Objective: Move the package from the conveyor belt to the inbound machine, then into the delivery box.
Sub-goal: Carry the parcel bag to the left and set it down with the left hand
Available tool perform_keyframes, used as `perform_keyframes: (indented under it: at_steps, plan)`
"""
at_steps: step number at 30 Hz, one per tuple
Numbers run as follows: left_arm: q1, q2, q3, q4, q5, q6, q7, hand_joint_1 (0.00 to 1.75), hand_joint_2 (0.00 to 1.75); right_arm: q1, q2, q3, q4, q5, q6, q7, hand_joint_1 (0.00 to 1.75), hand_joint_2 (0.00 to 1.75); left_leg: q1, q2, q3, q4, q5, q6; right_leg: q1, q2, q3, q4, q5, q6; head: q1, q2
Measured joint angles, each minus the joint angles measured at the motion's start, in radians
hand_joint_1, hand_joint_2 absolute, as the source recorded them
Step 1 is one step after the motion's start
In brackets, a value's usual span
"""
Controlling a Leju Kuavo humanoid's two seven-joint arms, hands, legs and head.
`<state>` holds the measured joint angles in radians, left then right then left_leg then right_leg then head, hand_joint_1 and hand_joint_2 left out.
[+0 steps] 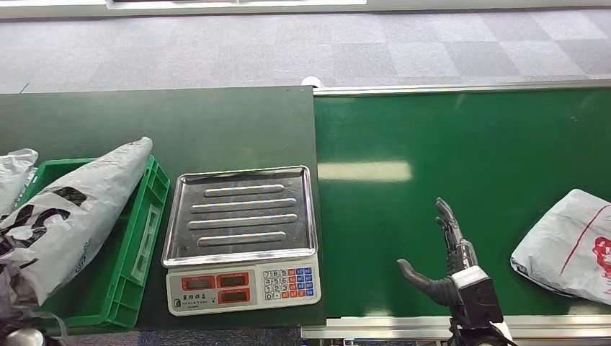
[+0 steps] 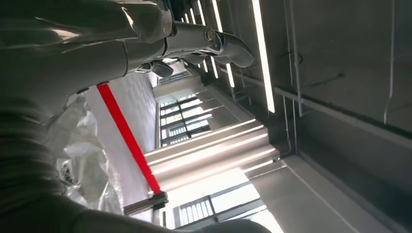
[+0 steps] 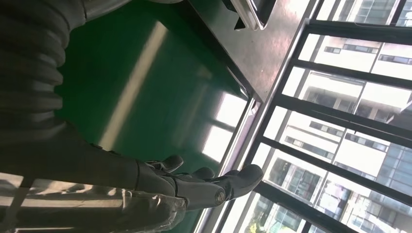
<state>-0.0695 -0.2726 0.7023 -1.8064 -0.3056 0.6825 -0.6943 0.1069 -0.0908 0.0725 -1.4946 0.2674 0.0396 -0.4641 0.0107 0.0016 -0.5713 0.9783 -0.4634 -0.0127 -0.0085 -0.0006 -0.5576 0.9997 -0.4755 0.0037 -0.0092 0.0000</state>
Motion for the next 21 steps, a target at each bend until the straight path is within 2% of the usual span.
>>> perform_keyframes:
  at_steps: [5,9,13,21]
  plan:
    - [0.000,-0.004,0.000,-0.022,0.005,0.000,0.000,0.00,0.00,0.000,0.000,0.000,0.000,-0.001,0.000,0.000,0.00,1.75,0.000,0.000,0.000,0.000,0.000,0.000,0.000,0.000,0.000,0.000,0.000,0.000,0.000,0.000]
    - [0.000,-0.005,0.000,-0.025,0.006,0.000,0.000,0.00,1.75,0.000,0.000,0.000,0.000,-0.001,0.000,0.000,0.00,1.75,0.000,0.000,0.000,0.000,0.000,0.000,0.000,0.000,0.000,0.000,0.000,0.000,0.000,0.000]
    - [-0.008,-0.040,0.023,-0.166,0.047,0.000,0.000,0.00,1.75,0.000,0.000,0.000,0.000,-0.008,-0.012,0.000,0.00,1.75,0.000,0.000,0.000,0.000,0.000,0.000,0.000,0.000,0.000,0.000,0.000,0.000,0.000,0.000]
    - [-0.015,-0.044,0.014,-0.171,0.094,-0.001,0.000,0.00,1.75,0.002,0.000,0.000,0.000,-0.010,-0.018,0.000,0.00,1.75,0.000,0.000,0.000,0.000,0.000,0.000,0.000,0.000,0.000,0.000,0.000,0.000,0.000,0.000]
